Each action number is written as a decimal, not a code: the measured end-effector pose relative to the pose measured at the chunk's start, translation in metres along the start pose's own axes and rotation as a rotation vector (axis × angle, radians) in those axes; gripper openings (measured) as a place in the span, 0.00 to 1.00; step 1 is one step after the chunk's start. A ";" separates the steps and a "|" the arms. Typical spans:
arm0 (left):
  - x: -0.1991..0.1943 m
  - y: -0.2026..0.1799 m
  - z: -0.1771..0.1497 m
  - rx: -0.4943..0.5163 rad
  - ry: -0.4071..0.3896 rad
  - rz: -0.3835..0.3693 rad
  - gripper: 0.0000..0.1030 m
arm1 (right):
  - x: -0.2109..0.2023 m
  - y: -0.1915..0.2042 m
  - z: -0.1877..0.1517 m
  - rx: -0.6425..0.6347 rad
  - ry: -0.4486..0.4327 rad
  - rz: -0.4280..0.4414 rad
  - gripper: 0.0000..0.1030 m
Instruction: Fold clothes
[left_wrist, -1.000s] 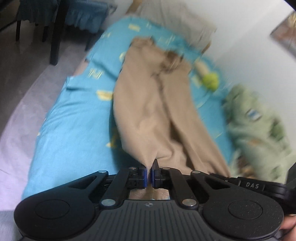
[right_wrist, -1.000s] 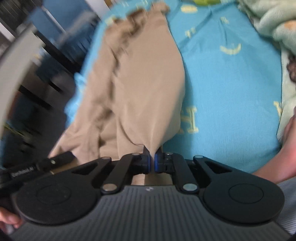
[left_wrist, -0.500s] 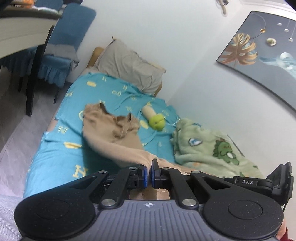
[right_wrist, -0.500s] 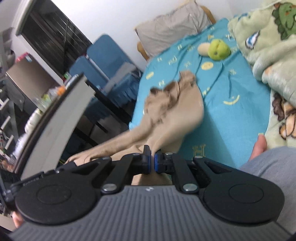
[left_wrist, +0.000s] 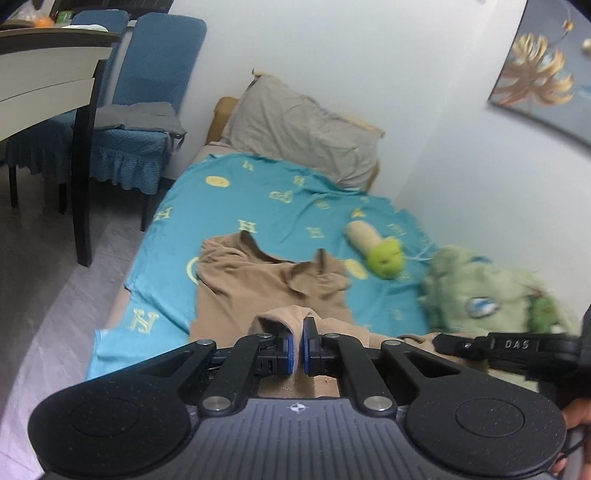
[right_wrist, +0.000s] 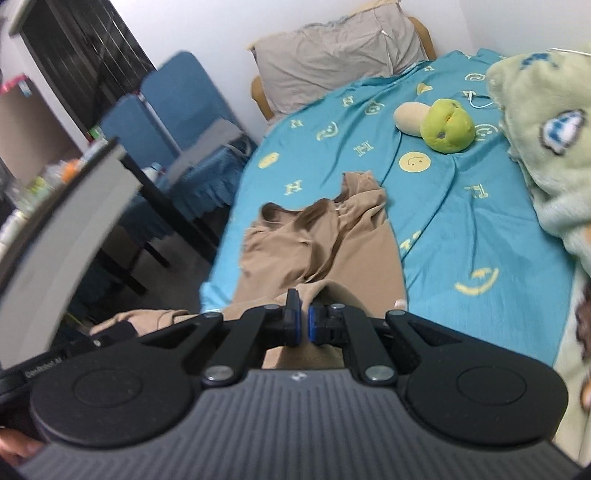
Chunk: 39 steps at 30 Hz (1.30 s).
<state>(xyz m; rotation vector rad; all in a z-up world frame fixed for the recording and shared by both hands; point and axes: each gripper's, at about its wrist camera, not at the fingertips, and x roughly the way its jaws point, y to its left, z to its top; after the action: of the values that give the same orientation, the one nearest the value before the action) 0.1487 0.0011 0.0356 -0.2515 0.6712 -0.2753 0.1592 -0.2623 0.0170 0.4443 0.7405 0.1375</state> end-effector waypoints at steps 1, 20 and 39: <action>0.016 0.004 0.001 0.006 0.007 0.013 0.05 | 0.015 -0.002 0.003 -0.008 0.011 -0.013 0.07; 0.202 0.061 -0.035 0.092 0.162 0.105 0.07 | 0.202 -0.045 0.011 -0.029 0.248 -0.181 0.09; 0.026 -0.014 -0.024 0.257 -0.160 0.091 1.00 | 0.042 0.016 0.001 -0.205 -0.139 -0.102 0.88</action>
<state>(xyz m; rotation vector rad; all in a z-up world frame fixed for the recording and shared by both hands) 0.1506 -0.0240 0.0073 0.0037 0.4820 -0.2483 0.1914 -0.2368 -0.0013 0.2181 0.6036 0.0841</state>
